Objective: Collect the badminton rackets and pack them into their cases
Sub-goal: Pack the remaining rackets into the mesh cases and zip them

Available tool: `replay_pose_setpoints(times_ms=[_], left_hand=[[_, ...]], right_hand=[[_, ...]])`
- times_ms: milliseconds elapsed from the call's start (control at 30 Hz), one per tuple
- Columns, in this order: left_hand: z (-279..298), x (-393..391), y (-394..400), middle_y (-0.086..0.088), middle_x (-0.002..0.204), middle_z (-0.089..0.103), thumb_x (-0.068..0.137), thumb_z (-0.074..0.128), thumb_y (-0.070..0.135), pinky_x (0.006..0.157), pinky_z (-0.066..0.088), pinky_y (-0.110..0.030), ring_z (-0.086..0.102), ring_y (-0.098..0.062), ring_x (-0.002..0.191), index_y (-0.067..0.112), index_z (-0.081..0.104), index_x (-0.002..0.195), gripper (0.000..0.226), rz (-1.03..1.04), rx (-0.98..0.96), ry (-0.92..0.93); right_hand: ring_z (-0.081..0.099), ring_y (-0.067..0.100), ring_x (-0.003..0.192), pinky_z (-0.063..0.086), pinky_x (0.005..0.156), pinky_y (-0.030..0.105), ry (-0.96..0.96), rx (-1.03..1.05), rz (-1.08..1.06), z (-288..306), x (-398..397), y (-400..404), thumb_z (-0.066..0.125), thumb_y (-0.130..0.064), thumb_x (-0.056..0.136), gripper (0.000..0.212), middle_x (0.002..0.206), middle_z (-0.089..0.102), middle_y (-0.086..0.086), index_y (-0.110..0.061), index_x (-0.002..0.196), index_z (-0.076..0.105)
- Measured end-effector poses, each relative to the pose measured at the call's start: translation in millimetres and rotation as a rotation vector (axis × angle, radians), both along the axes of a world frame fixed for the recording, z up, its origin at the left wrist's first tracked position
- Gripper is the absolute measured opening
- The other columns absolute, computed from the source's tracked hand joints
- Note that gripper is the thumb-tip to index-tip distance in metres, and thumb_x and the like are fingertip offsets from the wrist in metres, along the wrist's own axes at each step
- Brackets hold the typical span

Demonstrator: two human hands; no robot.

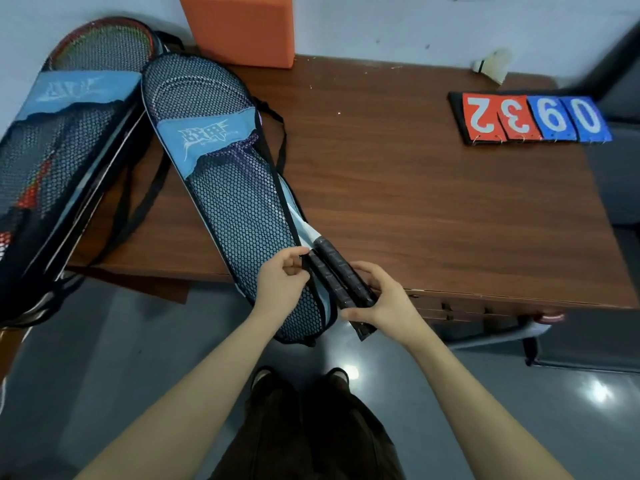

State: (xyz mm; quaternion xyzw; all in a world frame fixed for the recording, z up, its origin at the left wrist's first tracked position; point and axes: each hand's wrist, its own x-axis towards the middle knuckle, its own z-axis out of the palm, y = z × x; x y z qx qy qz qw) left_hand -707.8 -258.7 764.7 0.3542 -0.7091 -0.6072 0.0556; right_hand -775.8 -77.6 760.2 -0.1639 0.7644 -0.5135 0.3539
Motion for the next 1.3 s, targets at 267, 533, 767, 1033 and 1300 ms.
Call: replay_pose_setpoints(times_ms=[267, 533, 767, 1033, 1300], left_hand=[[27, 15, -10, -0.013, 0.099, 0.063, 0.077, 0.058, -0.006, 0.083, 0.055, -0.044, 0.063, -0.028, 0.091, 0.032, 0.067, 0.095, 0.043, -0.107, 0.125, 0.068], [41, 29, -31, -0.007, 0.086, 0.067, 0.077, 0.056, -0.014, 0.071, 0.057, -0.028, 0.067, -0.019, 0.083, 0.027, 0.07, 0.089, 0.046, -0.049, 0.302, 0.157], [42, 37, -46, -0.006, 0.086, 0.069, 0.077, 0.054, -0.015, 0.076, 0.057, -0.034, 0.068, -0.021, 0.084, 0.023, 0.072, 0.09, 0.045, -0.01, 0.397, 0.184], [37, 45, -47, -0.009, 0.091, 0.066, 0.079, 0.054, -0.015, 0.071, 0.055, -0.024, 0.067, -0.015, 0.084, 0.021, 0.069, 0.095, 0.042, -0.018, 0.342, 0.194], [40, 40, -47, -0.012, 0.095, 0.065, 0.078, 0.056, -0.014, 0.076, 0.057, -0.032, 0.066, -0.019, 0.086, 0.018, 0.069, 0.098, 0.039, -0.002, 0.382, 0.239]], right_hand=[[0.067, 0.018, 0.08, 0.055, 0.07, 0.025, -0.25, 0.015, -0.13, -6, 21, -28, 0.085, -0.008, 0.061, 0.052, 0.09, 0.067, 0.005, -0.019, 0.105, 0.061], [0.063, 0.009, 0.071, 0.048, 0.066, 0.02, -0.384, -0.143, -0.15, 5, 24, -47, 0.056, -0.005, 0.088, 0.015, 0.079, 0.07, 0.001, -0.004, 0.096, 0.069], [0.06, 0.015, 0.079, 0.045, 0.067, 0.02, -0.398, -0.081, -0.354, -14, 46, -48, 0.058, -0.002, 0.086, 0.019, 0.095, 0.064, 0.006, -0.009, 0.102, 0.065], [0.066, 0.02, 0.076, 0.055, 0.066, 0.029, -0.784, -0.278, -0.291, -9, 47, -52, 0.064, -0.008, 0.078, 0.033, 0.094, 0.07, 0.013, 0.004, 0.109, 0.064], [0.061, 0.024, 0.072, 0.051, 0.078, 0.039, -0.618, -0.191, -0.269, 6, 37, -62, 0.07, 0.005, 0.069, 0.022, 0.084, 0.065, 0.013, -0.005, 0.086, 0.061]])
